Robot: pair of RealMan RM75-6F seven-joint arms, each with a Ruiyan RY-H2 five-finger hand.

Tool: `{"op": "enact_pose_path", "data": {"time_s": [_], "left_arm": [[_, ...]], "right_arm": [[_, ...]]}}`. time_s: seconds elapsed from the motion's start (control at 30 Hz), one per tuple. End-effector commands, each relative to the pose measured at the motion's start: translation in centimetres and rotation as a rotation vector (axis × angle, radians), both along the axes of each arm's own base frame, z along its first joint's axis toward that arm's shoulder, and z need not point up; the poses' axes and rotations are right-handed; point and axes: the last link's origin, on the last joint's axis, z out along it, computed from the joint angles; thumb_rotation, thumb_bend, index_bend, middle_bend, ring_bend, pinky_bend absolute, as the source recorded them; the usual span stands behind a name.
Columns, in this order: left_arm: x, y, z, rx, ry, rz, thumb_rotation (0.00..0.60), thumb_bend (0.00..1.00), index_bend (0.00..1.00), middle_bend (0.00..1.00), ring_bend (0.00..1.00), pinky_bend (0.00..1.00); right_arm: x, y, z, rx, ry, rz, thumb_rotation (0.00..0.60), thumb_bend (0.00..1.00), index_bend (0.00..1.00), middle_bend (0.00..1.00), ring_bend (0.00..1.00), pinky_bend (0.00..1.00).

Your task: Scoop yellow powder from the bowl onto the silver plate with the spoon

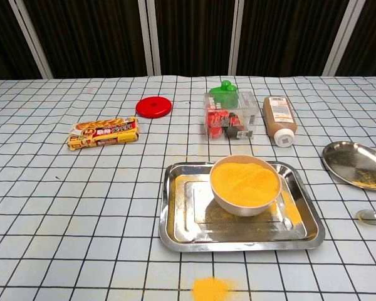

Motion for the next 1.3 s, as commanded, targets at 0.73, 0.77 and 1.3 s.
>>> {"op": "enact_pose_path", "data": {"time_s": [0.73,0.77,1.3], "left_arm": [[0.1,0.1,0.3,0.01,0.016,-0.037,0.6,0.0,0.0,0.0,0.0,0.0],[0.2,0.1,0.2,0.009,0.02,-0.041,0.6,0.0,0.0,0.0,0.0,0.0],[0.1,0.2,0.3,0.016,0.018,-0.041,0.6,0.0,0.0,0.0,0.0,0.0]], "right_arm": [[0.1,-1.9,-4.4,0.101,0.115,-0.001,0.6,0.35,0.45,0.06,0.0,0.0],[0.0,-2.1,-4.7,0.103,0.129,-0.006,0.6,0.35,0.45,0.06,0.0,0.0],[-2.6,-4.7,-8.2,0.12,0.191,-0.092,0.6,0.35,0.5,0.1,0.0,0.0]]}}
